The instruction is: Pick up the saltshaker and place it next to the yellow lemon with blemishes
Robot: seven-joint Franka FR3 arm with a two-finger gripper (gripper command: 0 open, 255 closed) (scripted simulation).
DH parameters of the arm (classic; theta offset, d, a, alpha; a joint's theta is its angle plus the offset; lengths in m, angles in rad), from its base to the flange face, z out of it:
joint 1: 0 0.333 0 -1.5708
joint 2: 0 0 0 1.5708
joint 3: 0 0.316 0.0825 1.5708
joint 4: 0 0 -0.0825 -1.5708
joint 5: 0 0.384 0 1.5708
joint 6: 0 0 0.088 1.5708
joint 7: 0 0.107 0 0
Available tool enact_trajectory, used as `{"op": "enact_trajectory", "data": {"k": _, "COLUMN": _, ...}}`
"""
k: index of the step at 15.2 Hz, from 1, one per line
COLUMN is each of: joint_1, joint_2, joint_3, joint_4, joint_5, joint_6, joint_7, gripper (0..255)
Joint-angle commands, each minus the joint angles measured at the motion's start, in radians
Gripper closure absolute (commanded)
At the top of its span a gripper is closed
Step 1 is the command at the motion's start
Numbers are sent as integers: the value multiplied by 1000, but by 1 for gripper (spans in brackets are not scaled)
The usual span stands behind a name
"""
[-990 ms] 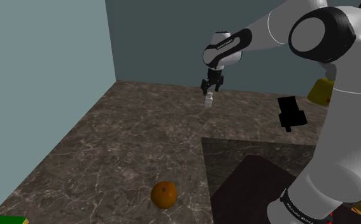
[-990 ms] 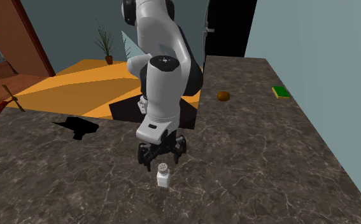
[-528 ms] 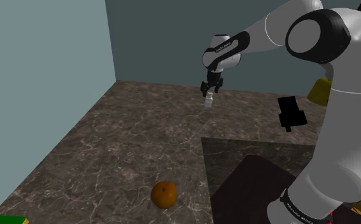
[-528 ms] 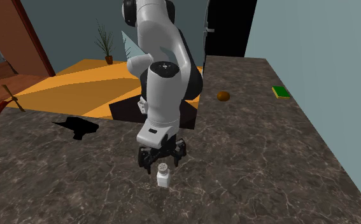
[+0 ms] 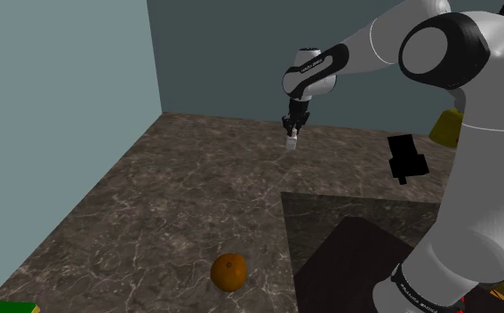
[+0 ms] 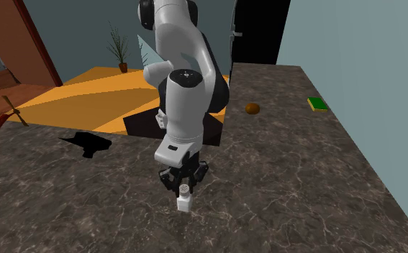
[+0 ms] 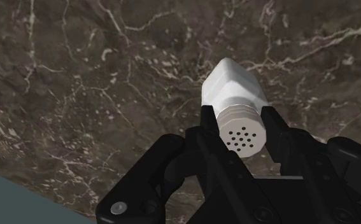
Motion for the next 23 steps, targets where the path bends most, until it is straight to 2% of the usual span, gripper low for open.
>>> {"op": "enact_trajectory", "data": {"k": 1, "joint_1": 0, "joint_2": 0, "joint_3": 0, "joint_4": 0, "joint_5": 0, "joint_6": 0, "joint_7": 0, "gripper": 255}}
{"op": "enact_trajectory", "data": {"k": 5, "joint_1": 0, "joint_2": 0, "joint_3": 0, "joint_4": 0, "joint_5": 0, "joint_6": 0, "joint_7": 0, "gripper": 255}}
{"op": "enact_trajectory", "data": {"k": 23, "joint_1": 7, "joint_2": -83, "joint_3": -8, "joint_4": 135, "joint_5": -21, "joint_6": -216, "joint_7": 0, "gripper": 255}}
